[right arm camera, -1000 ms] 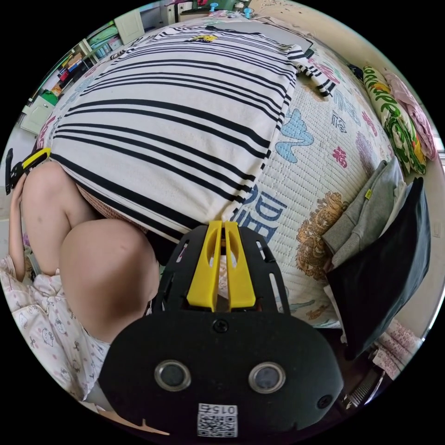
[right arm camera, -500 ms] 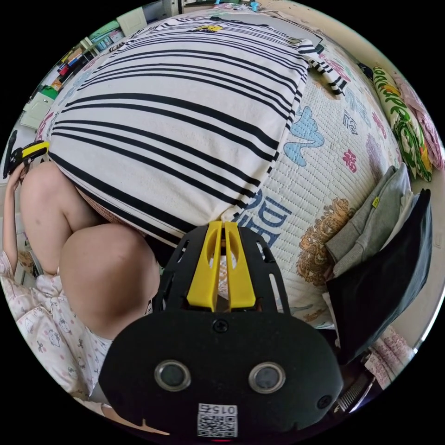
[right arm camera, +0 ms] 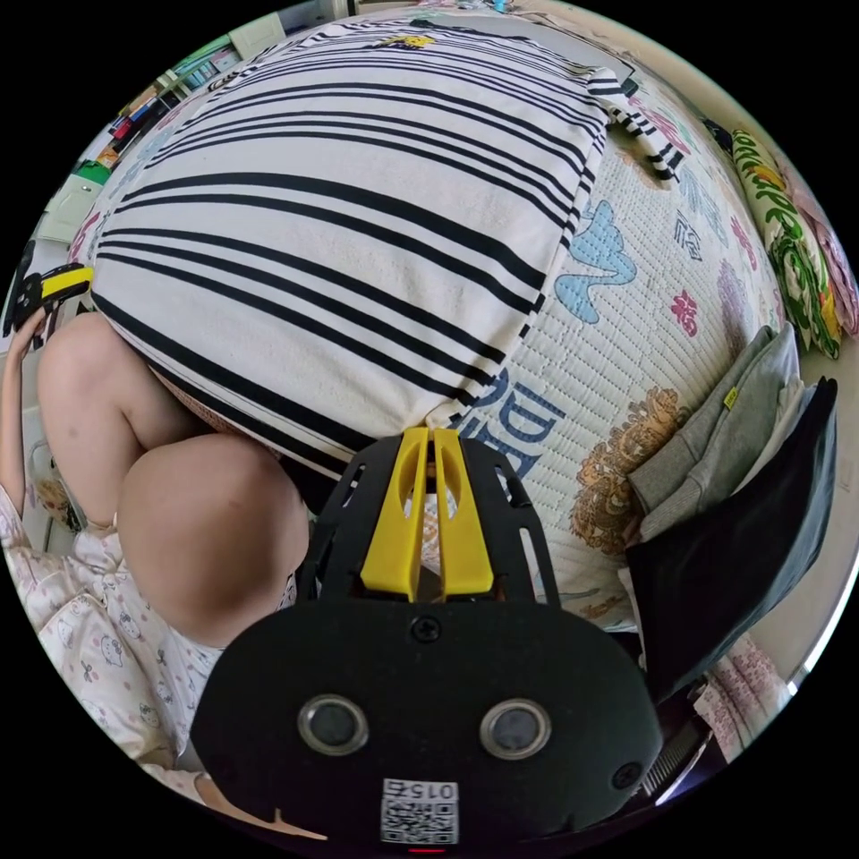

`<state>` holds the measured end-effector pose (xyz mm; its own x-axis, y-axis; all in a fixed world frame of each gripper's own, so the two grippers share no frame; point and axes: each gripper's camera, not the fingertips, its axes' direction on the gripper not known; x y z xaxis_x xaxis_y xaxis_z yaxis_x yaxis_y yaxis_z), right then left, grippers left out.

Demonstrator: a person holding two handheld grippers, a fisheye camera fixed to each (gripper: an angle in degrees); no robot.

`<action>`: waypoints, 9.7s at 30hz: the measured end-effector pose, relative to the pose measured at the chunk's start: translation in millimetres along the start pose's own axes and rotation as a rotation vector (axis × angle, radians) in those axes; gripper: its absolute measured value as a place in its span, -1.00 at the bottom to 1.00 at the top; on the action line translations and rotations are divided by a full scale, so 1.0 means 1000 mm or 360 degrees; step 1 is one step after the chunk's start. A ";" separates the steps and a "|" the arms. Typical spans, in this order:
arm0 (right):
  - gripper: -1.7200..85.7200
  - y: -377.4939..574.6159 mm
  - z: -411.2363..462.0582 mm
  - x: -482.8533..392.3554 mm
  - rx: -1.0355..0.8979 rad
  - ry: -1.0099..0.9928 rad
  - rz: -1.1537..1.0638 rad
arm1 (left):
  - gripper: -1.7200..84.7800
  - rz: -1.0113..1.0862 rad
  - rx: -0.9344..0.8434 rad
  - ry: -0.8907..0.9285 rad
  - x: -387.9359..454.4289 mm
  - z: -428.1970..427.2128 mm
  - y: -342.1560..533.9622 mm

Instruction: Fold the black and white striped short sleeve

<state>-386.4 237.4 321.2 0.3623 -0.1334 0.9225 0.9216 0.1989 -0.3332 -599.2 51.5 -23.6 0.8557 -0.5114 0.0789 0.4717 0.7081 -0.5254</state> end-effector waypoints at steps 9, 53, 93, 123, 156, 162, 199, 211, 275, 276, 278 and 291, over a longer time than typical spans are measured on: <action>-0.96 0.000 -0.029 -0.020 0.0016 -0.0010 0.0022 | -0.97 0.0102 -0.0138 -0.0011 0.015 -0.015 -0.025; -0.97 0.733 -0.300 -0.446 0.3618 -0.0300 0.0257 | -0.97 0.0123 -0.0093 -0.0055 0.049 -0.009 -0.023; -0.97 0.958 -0.172 -0.668 0.4097 -0.0505 -0.0368 | -0.97 0.0069 0.0144 -0.0004 0.028 0.043 0.047; -0.75 0.421 -0.063 -0.267 0.1587 -0.0327 0.0631 | -0.97 0.0007 0.0235 0.0005 0.030 0.037 0.065; -0.79 0.053 -0.001 -0.029 0.0257 -0.0253 0.0525 | -0.97 0.0252 -0.0398 0.0214 0.026 -0.062 -0.069; -0.79 0.016 -0.026 -0.022 0.0075 -0.0167 0.0464 | -0.97 0.0352 -0.0422 0.0188 0.034 -0.088 -0.088; -0.83 -0.034 -0.245 -0.020 -0.0105 -0.0183 0.0027 | -0.96 0.0756 -0.1201 0.0268 0.177 -0.176 -0.233; -0.81 -0.010 -0.387 0.093 -0.0061 -0.0630 0.0968 | -0.93 0.0238 -0.1013 0.0218 0.167 -0.304 -0.268; -0.82 -0.284 -0.408 0.010 0.0603 -0.0910 0.0562 | -0.84 -0.0244 0.0398 0.0845 0.414 -0.211 -0.379; -0.84 -0.295 -0.397 0.010 0.0567 -0.0881 0.0557 | -0.84 -0.0187 0.0366 0.0819 0.429 -0.206 -0.376; -0.90 -0.309 -0.381 0.008 0.0509 -0.0827 0.0522 | -0.83 -0.0131 0.0345 0.0797 0.444 -0.199 -0.373; -0.98 -0.357 -0.277 0.026 0.0287 -0.0530 0.0488 | -0.83 -0.0147 0.0067 0.0634 0.465 -0.191 -0.356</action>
<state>-667.6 -105.7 410.4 0.5219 0.2695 0.8093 0.7301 0.3494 -0.5872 -410.2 -531.5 38.7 0.6640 -0.7163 -0.2147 0.5577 0.6656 -0.4959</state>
